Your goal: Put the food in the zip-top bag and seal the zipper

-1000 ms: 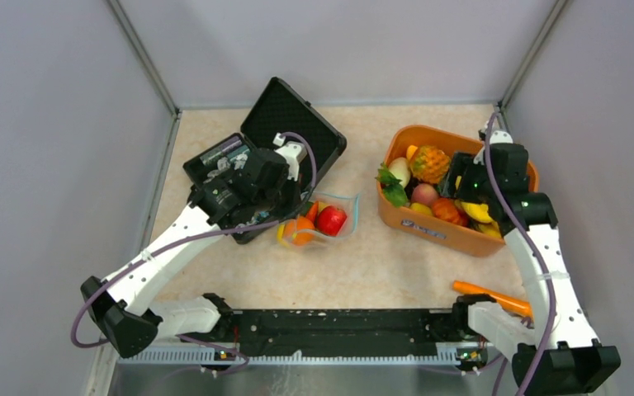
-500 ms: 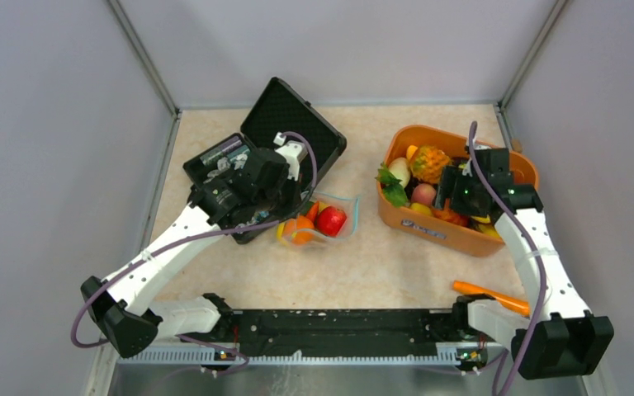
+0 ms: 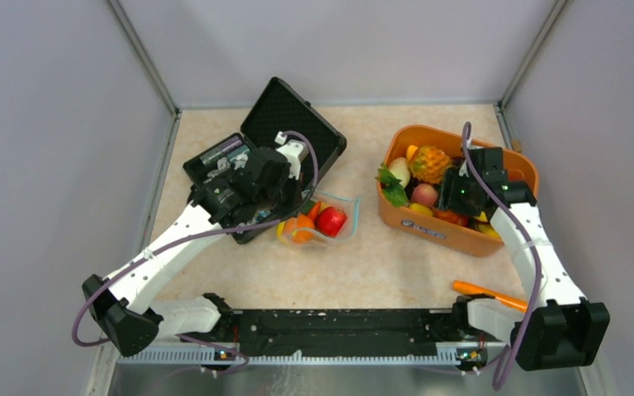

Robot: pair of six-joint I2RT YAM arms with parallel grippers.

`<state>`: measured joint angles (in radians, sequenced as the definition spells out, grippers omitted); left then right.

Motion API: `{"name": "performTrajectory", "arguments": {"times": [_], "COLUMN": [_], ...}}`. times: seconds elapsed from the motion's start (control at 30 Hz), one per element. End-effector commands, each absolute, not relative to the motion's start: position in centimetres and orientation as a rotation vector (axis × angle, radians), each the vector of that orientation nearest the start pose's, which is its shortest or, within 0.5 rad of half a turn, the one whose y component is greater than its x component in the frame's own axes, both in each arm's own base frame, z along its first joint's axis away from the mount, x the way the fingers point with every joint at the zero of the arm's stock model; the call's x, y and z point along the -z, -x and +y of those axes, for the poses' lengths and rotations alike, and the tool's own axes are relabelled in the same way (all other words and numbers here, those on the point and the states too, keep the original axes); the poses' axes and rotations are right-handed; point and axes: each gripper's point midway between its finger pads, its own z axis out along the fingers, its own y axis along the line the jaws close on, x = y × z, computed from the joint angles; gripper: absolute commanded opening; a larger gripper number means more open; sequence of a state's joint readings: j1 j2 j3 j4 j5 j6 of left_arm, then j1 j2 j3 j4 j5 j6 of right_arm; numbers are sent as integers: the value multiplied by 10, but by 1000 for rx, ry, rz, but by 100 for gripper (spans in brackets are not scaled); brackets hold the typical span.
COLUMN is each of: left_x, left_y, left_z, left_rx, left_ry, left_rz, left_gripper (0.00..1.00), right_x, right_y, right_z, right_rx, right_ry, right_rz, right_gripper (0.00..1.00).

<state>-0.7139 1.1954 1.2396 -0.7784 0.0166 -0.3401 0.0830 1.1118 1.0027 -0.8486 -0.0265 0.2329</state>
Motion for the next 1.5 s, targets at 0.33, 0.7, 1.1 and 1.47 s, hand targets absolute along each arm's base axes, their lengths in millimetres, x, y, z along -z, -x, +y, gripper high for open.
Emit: {"name": "performTrajectory", "arguments": {"times": [0.33,0.7,1.1,1.47], "left_x": [-249,-253,-251,-252], "left_y": [-245,-245,-244,-245], "left_z": [-231,-230,-233,-235], "left_rx": [572,576,590,596], "left_ry": [-436,-428,-438,-436], "left_rz": [2256,2245,2246,2241], "left_gripper": [0,0,0,0], "right_x": [-235,-229,-283,-359], "right_y": [-282,-285,-279,-215], "right_z": [69,62,102,192], "right_rx": [-419,-360,-626,-1133], "right_ry": [-140,-136,7,415], "right_rz": [2132,2146,1999,1683], "right_gripper": [35,34,25,22]}}
